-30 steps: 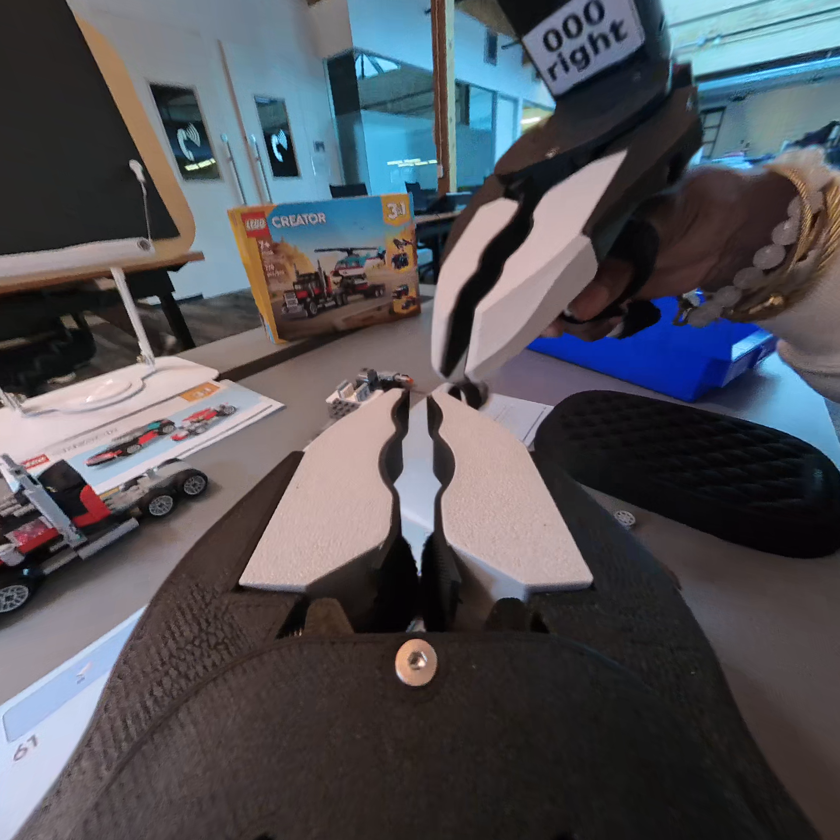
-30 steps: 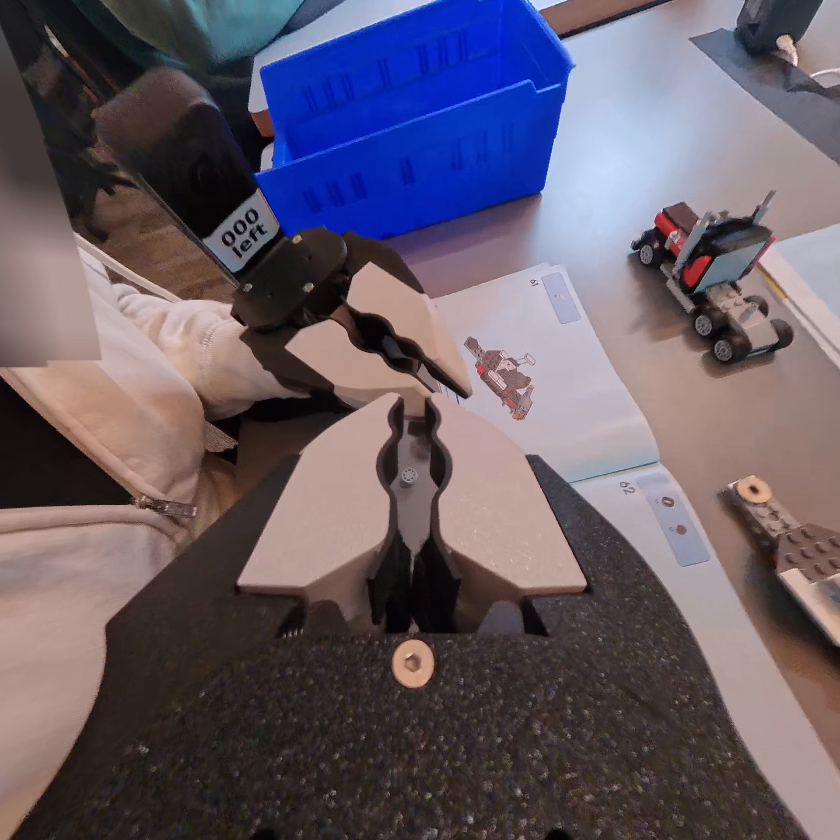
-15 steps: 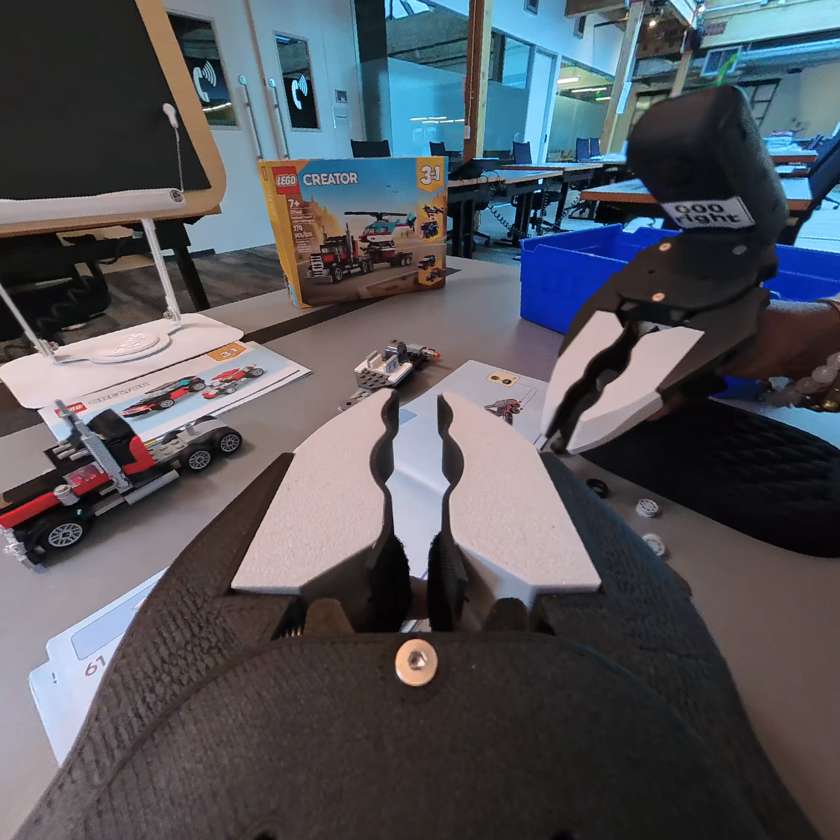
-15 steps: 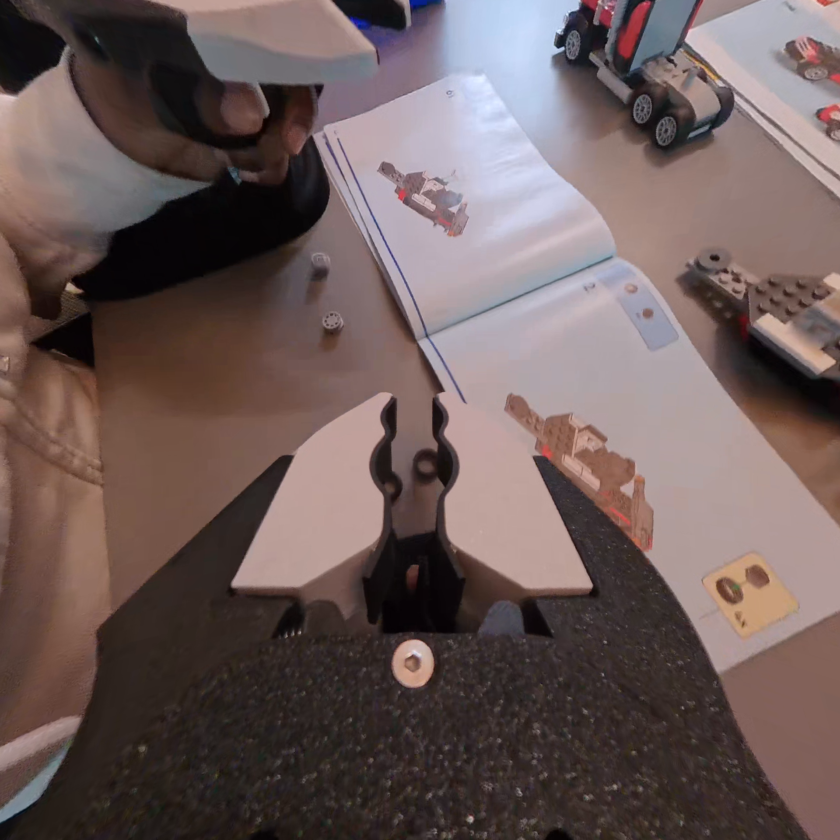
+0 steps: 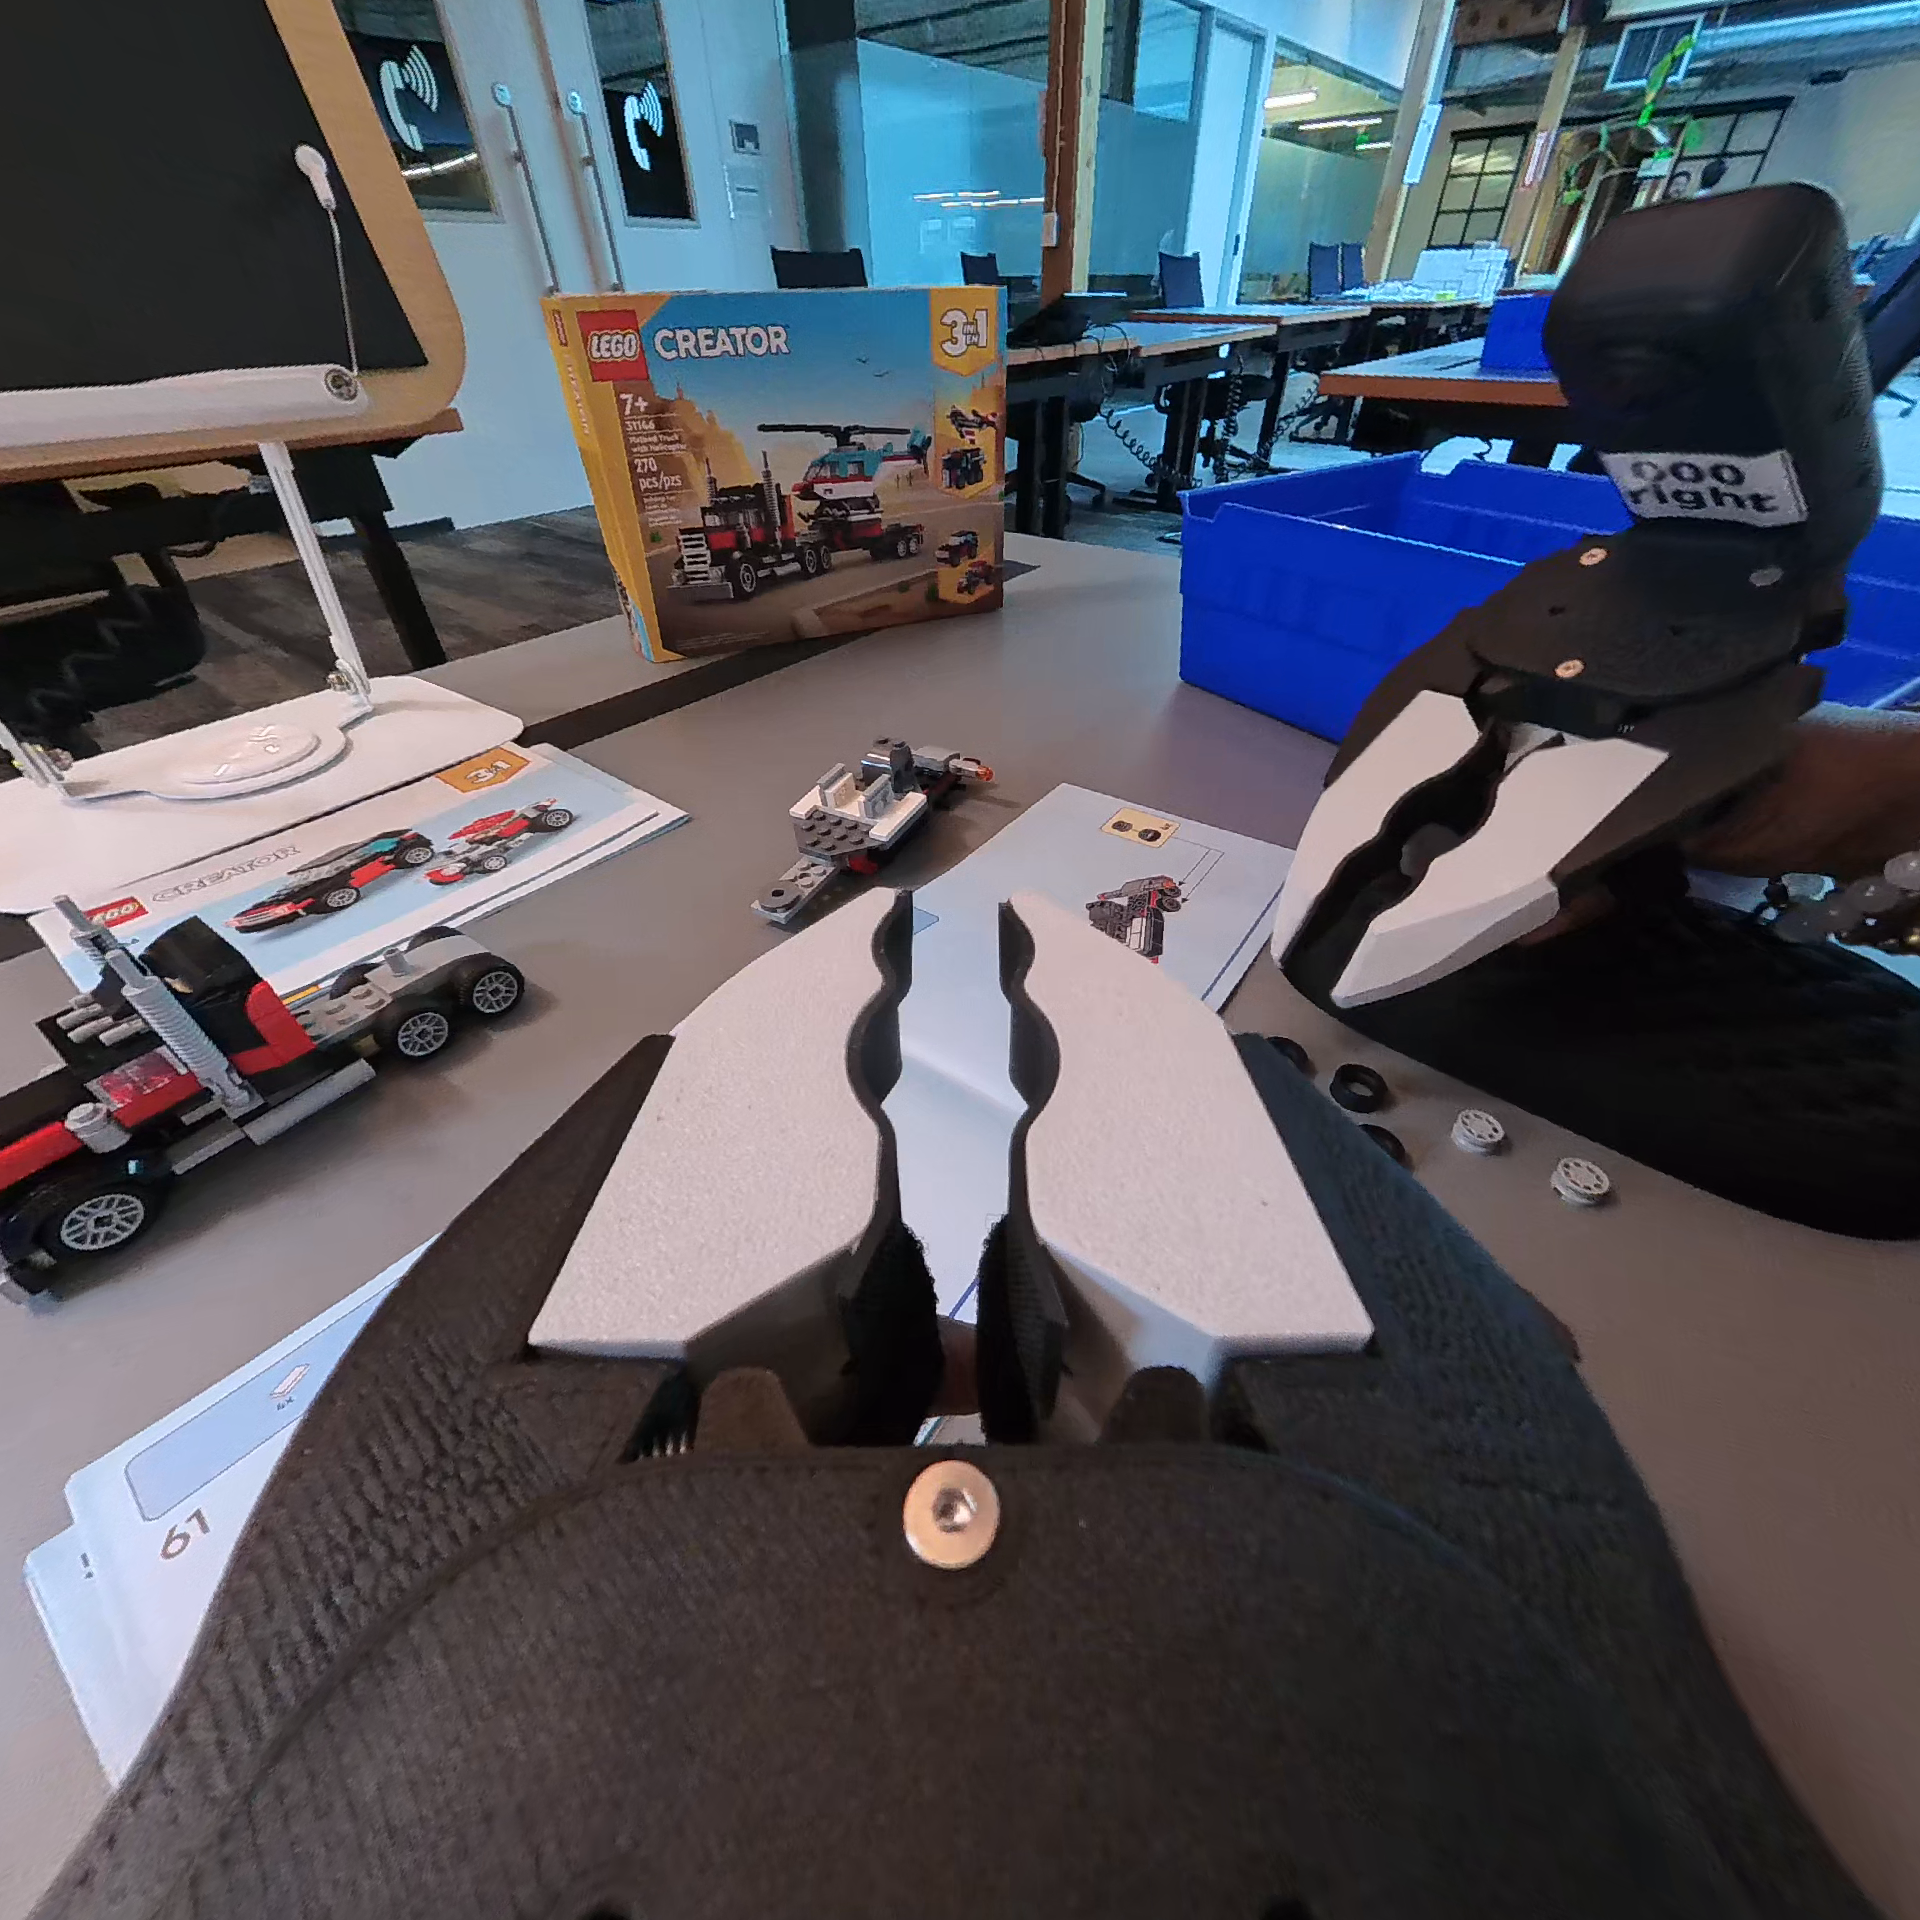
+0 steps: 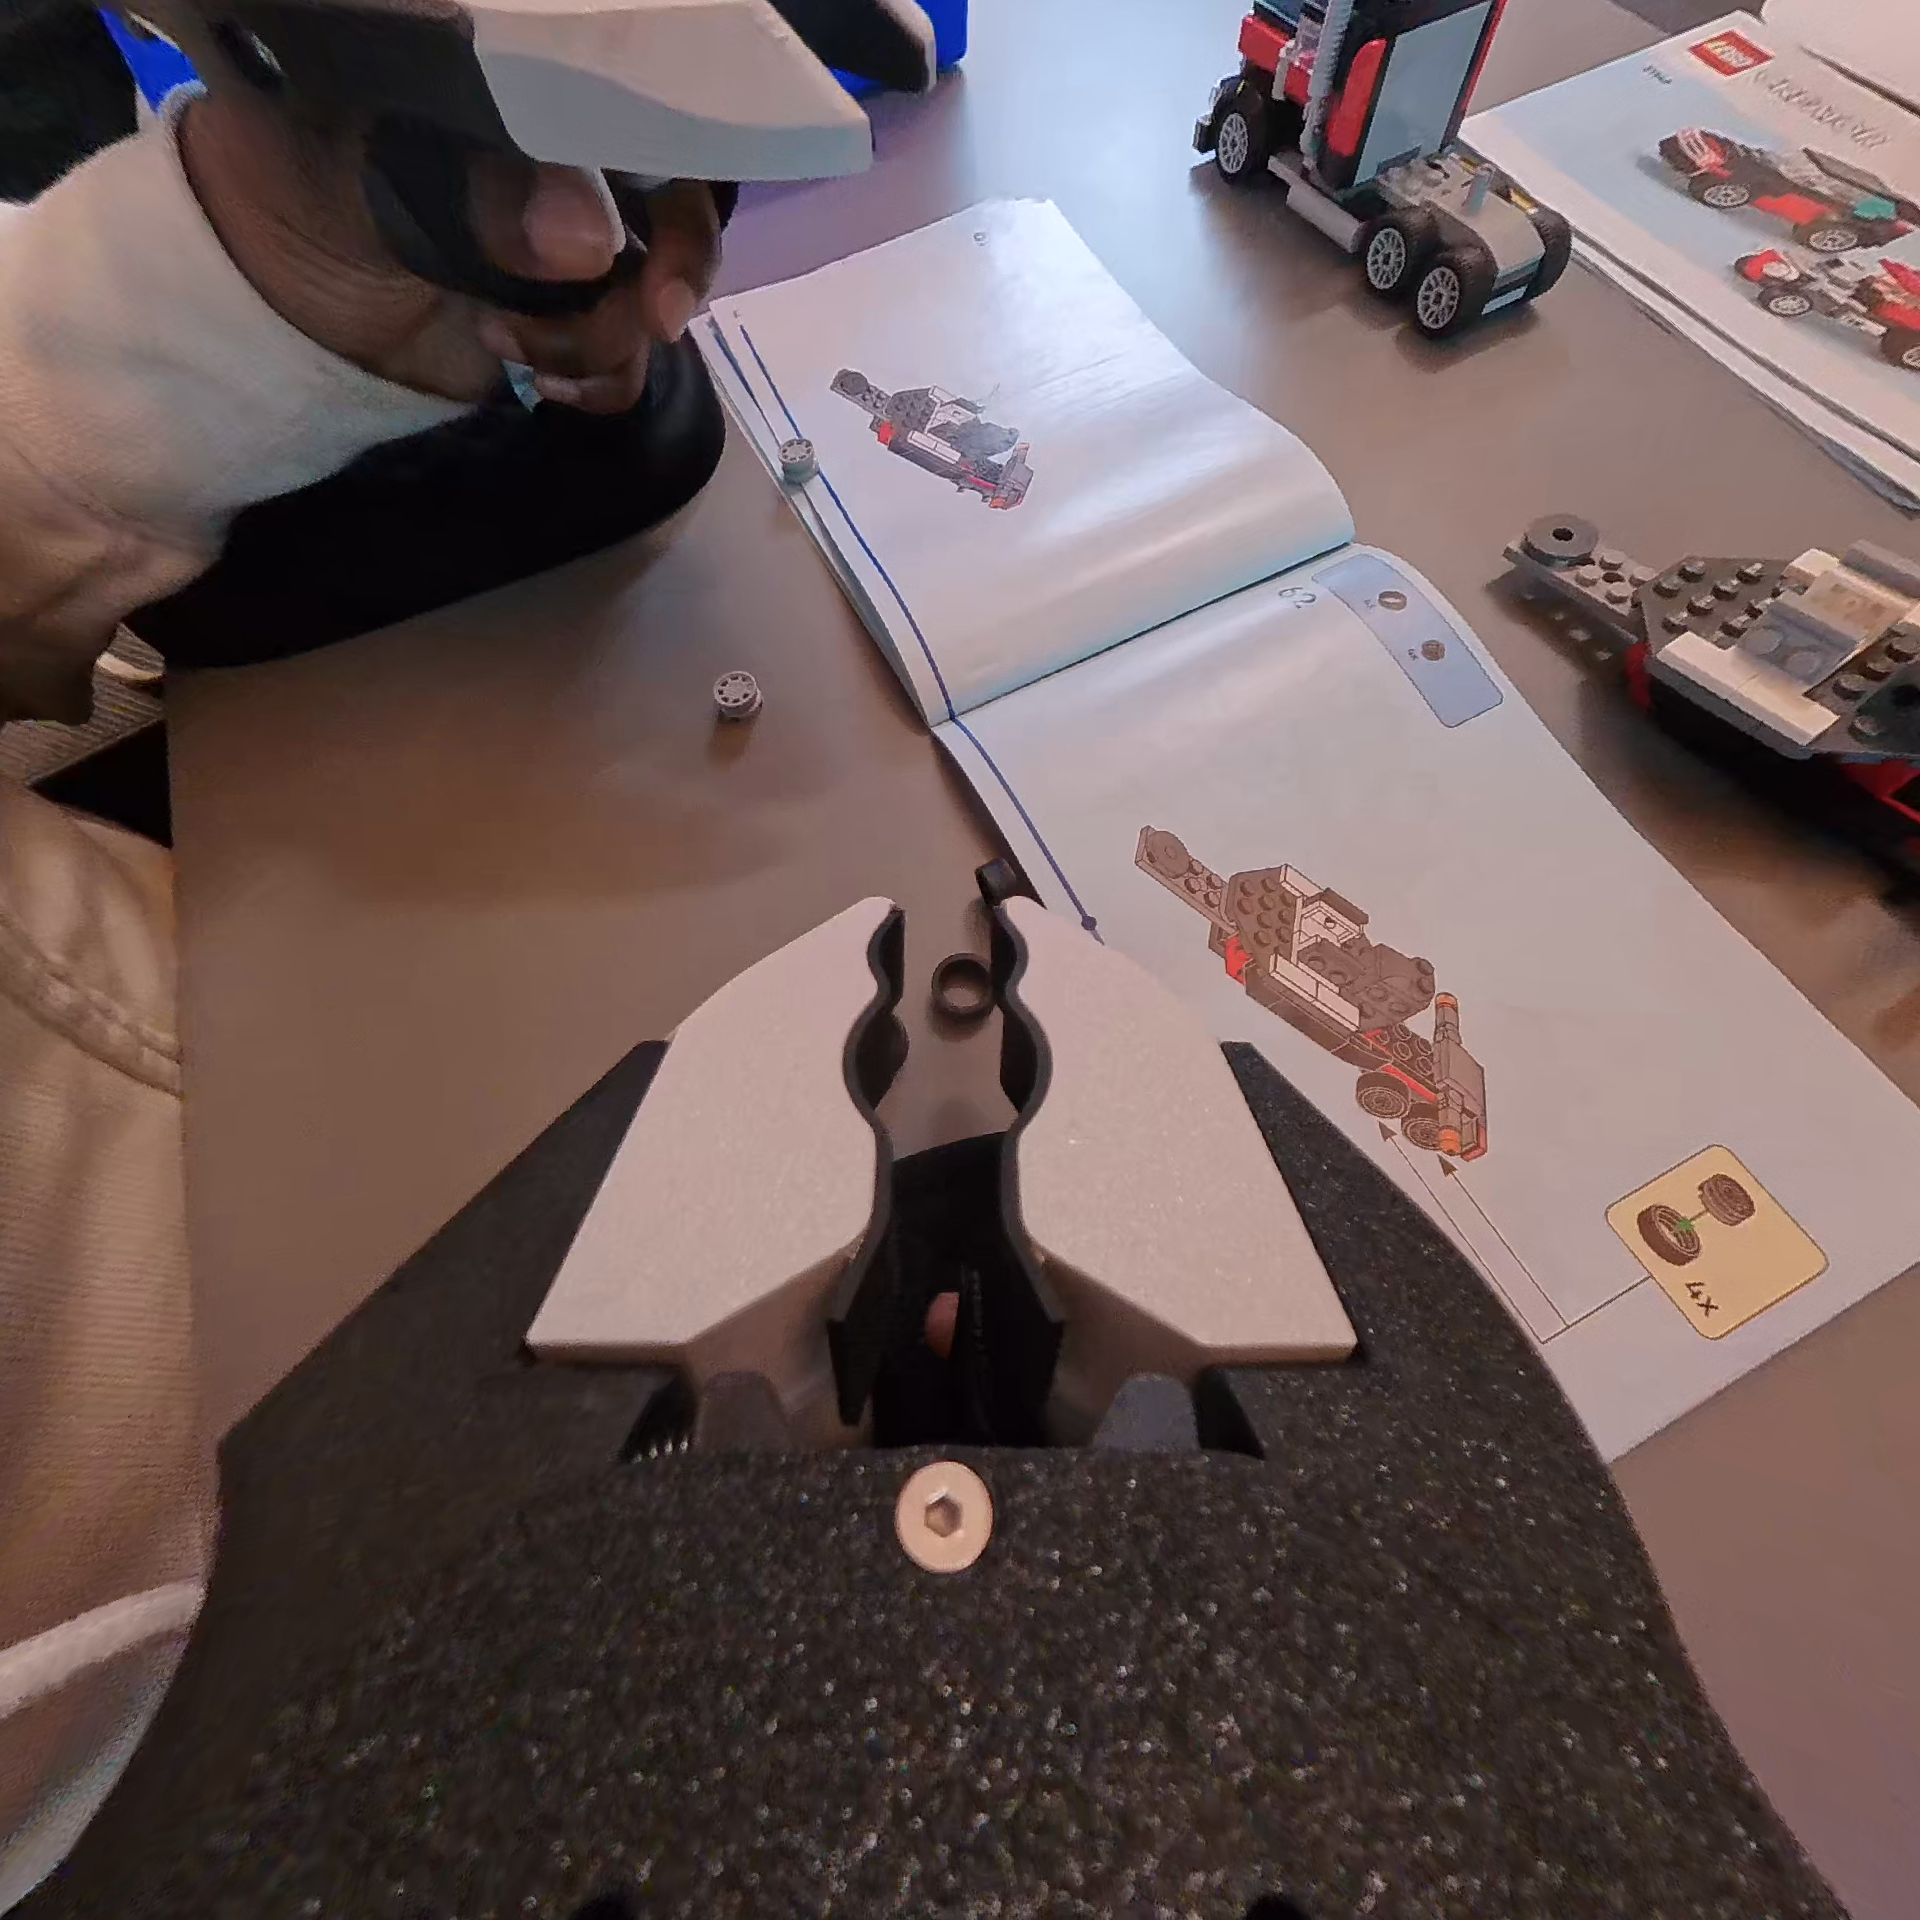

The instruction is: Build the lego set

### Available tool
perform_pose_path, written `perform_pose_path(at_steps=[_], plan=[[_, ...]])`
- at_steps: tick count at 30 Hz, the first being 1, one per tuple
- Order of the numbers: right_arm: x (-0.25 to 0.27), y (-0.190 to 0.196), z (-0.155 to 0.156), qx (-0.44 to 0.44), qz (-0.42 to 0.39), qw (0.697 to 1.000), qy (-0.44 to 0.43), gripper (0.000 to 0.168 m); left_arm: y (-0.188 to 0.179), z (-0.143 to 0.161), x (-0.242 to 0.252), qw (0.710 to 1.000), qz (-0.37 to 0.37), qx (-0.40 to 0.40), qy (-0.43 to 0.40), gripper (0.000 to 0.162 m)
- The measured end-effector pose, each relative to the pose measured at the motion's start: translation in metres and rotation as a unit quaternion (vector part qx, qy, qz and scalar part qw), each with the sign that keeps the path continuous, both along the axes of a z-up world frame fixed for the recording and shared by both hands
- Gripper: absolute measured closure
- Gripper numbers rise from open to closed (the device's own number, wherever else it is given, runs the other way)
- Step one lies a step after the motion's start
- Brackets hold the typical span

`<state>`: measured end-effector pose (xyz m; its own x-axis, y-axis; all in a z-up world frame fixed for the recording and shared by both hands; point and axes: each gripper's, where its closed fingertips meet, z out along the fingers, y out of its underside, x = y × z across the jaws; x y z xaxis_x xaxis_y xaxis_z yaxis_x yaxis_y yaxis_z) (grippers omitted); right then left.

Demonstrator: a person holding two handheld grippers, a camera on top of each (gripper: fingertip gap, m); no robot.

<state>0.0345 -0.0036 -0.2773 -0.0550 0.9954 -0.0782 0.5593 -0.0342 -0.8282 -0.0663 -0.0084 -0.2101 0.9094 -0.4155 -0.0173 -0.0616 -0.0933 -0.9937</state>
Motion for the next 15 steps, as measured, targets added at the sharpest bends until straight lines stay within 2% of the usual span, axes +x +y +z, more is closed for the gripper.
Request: perform_pose_path(at_steps=[3,6,9,12,14,15], plan=[[0.0,0.0,-0.002,0.008,-0.002,1.0,-0.006,0.151,-0.001,0.001,0.001,1.0,-0.006,0.003,-0.001,0.143],[0.0,0.002,-0.002,0.017,-0.009,1.0,-0.007,0.142,0.0,0.002,-0.001,1.0,-0.001,0.002,-0.01,0.131],[0.001,0.012,0.004,0.029,-0.046,0.998,0.003,0.124,0.0,0.007,-0.008,0.999,0.017,0.012,-0.03,0.103],[0.014,0.032,0.008,0.022,-0.125,0.992,-0.005,0.118,-0.002,0.017,-0.02,0.997,0.048,0.038,-0.056,0.08],[0.027,0.043,0.007,0.011,-0.171,0.985,-0.021,0.118,-0.004,0.02,-0.025,0.995,0.056,0.047,-0.067,0.082],[0.033,0.045,0.005,0.008,-0.186,0.982,-0.026,0.12,-0.005,0.022,-0.025,0.995,0.051,0.053,-0.067,0.098]])
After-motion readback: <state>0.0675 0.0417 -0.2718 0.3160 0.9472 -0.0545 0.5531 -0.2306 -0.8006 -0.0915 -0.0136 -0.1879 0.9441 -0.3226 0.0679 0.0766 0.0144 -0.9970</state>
